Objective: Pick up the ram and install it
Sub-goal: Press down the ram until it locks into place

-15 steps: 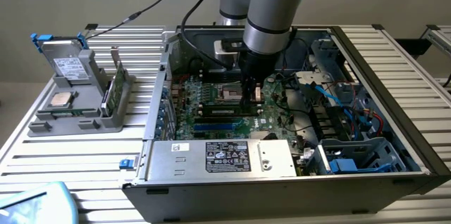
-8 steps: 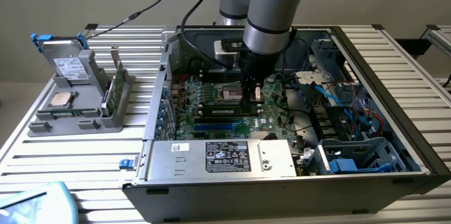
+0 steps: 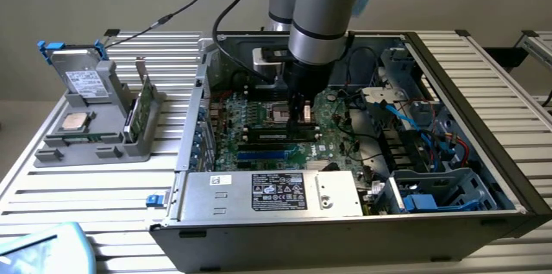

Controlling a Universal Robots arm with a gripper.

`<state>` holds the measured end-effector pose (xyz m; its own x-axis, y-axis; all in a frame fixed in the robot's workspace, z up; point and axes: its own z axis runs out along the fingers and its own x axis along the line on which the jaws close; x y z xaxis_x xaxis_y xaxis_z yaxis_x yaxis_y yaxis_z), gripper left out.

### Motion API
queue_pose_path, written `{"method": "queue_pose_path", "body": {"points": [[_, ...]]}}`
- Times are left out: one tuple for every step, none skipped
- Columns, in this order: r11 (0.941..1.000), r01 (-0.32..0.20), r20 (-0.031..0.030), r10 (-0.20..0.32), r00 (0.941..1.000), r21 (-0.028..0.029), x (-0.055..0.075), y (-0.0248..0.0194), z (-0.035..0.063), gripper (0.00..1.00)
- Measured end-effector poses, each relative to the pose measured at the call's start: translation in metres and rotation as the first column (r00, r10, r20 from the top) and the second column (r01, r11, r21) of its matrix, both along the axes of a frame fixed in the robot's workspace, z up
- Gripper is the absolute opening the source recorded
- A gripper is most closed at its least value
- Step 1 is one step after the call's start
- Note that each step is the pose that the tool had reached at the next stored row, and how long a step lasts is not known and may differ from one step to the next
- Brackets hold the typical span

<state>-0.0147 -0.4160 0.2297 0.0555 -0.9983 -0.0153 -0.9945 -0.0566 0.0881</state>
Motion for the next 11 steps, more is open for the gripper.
{"method": "queue_pose_path", "body": {"points": [[1.0, 0.0, 0.0001, 0.0, 1.0, 0.0001, -0.003, 0.0, 0.0, 0.1], [1.0, 0.0, 0.0002, 0.0, 1.0, 0.0003, -0.006, 0.0001, -0.0001, 0.1], [1.0, 0.0, 0.0002, 0.0, 1.0, 0.0004, -0.009, 0.0001, 0.0, 0.1], [1.0, 0.0, 0.0002, 0.0, 1.0, 0.0004, -0.012, 0.0001, 0.0001, 0.1], [1.0, 0.0, 0.0001, 0.0, 1.0, 0.0002, -0.014, 0.0, 0.0004, 0.1], [1.0, 0.0, 0.0002, 0.0, 1.0, 0.0003, -0.017, 0.0, 0.0005, 0.1], [1.0, 0.0, 0.0002, 0.0, 1.0, 0.0003, -0.02, 0.0, 0.0007, 0.1], [1.0, 0.0, 0.0002, 0.0, 1.0, 0.0002, -0.022, 0.0, 0.0008, 0.1], [1.0, 0.0, 0.0001, 0.0, 1.0, 0.0002, -0.025, 0.0, 0.001, 0.1], [1.0, 0.0, 0.0001, 0.0, 1.0, 0.0001, -0.027, 0.0, 0.0011, 0.1], [1.0, 0.0, 0.0002, 0.0, 1.0, 0.0002, -0.029, 0.0001, 0.001, 0.1]]}}
